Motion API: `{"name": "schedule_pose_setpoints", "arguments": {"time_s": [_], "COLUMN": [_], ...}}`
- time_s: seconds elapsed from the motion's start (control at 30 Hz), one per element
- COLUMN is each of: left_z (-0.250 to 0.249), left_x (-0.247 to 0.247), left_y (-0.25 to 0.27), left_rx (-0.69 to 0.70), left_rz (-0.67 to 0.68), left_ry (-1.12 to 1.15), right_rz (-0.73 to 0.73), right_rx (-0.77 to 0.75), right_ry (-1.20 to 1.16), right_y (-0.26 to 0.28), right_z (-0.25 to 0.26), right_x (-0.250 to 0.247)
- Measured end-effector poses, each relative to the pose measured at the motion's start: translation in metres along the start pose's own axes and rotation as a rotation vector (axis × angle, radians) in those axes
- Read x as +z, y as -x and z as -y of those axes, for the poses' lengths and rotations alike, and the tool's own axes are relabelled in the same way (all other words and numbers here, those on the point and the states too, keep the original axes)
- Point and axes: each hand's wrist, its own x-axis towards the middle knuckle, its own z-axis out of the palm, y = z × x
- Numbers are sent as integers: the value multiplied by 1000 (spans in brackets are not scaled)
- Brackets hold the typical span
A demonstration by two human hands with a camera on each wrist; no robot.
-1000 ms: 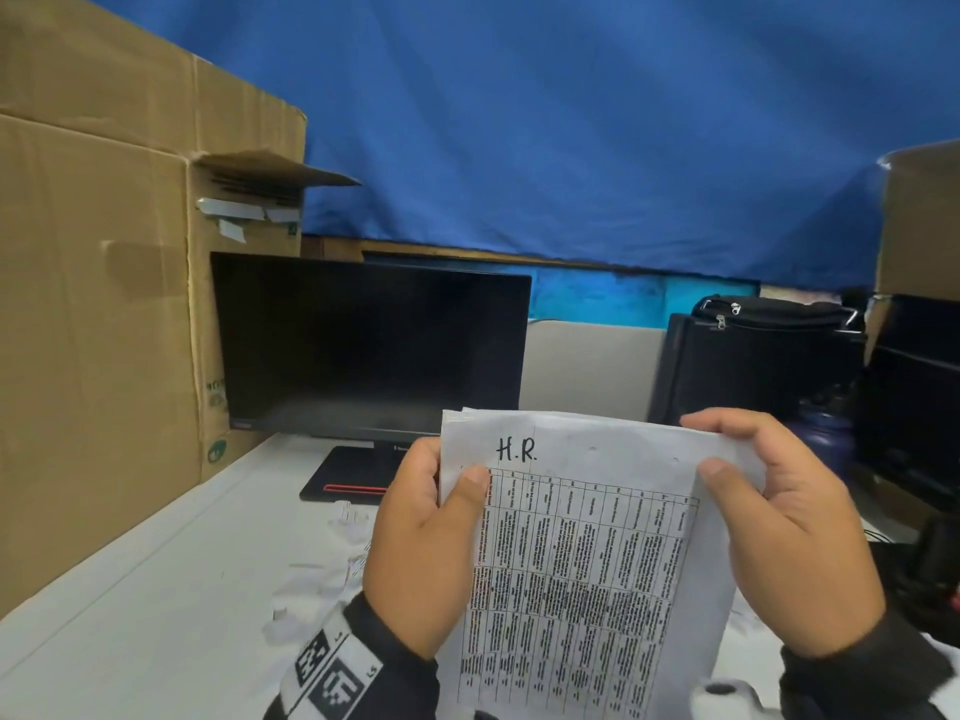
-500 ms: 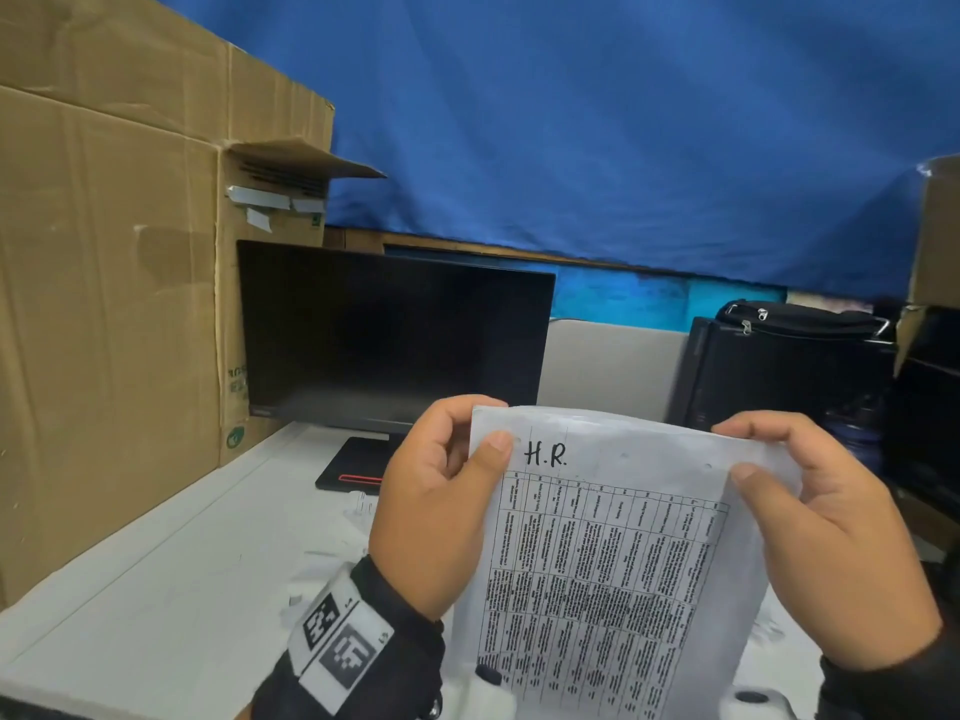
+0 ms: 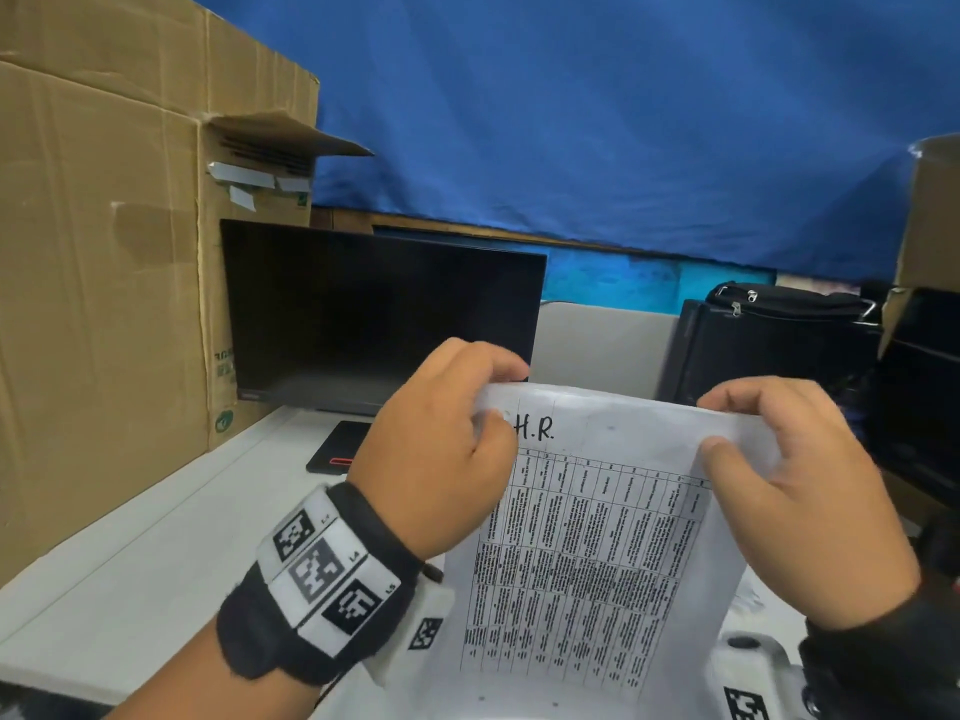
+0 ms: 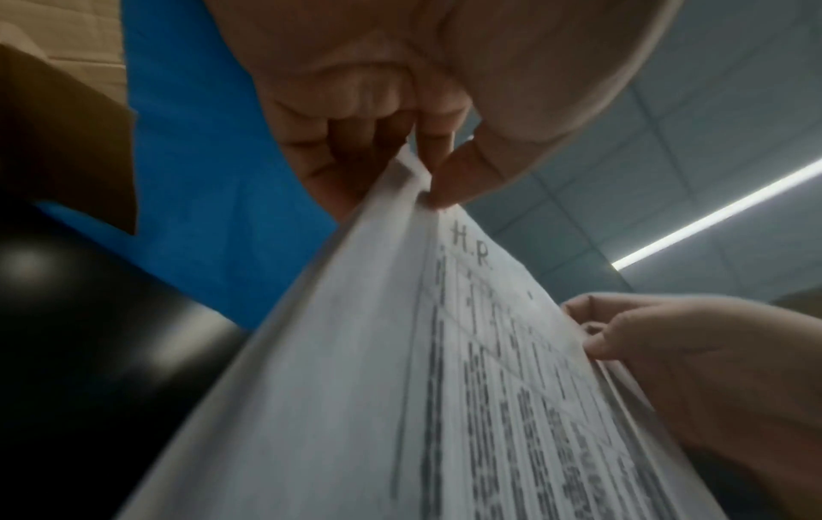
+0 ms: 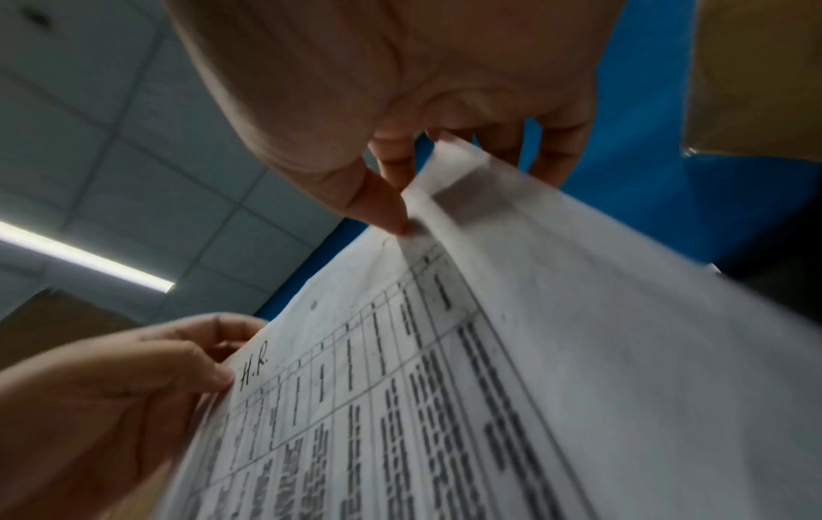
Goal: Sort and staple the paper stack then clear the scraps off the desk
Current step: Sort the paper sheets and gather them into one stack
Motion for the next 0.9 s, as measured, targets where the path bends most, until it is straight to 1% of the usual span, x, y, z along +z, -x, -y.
{"name": "schedule_pose_setpoints", "arguments": {"time_s": [0.07,0.13,0.17,0.27,0.37,0.5,0.57,0.63,0.67,0.7,0.73,0.8,0.87,0.9], "left_z": [-4,-9,-10,-13,-12,0,6,7,7,7,7,7,10,13], "left_x": [-1,0,1,3,3,1,0,-1,-1,-1,-1,3,10,15], "left_y": [-6,-9,-9,-9,-9,-11,-11,-10,-10,-9,-8,-3,9,18], "left_rx": [55,93,102,105,63,33,-1,-58,-80,-99,-120,-198,-357,-461], "left_rz": [107,149,155,163,149,134,134,154,151,133,109,73,68,61], "left_ry": [-159,-280,-308,-304,-249,-206,-106,-2,44,93,144,298,612,770], "right_rz": [37,90,113,156,182,213,218,195,178,164,150,97,83,91], "right_rx": [-50,-121,-151,-243,-304,-248,-198,-128,-91,-52,-3,144,351,455], "right_ry": [282,525,581,634,661,707,733,709,643,518,329,-155,-669,-838], "right_y": [0,1,1,-1,-9,-20,-22,-21,-19,-16,-13,-4,5,12], "right_z": [10,23,30,50,59,53,45,32,23,13,1,-19,-36,-44], "right_x": [-1,1,2,15,28,18,5,-10,-16,-20,-21,-16,1,12]}}
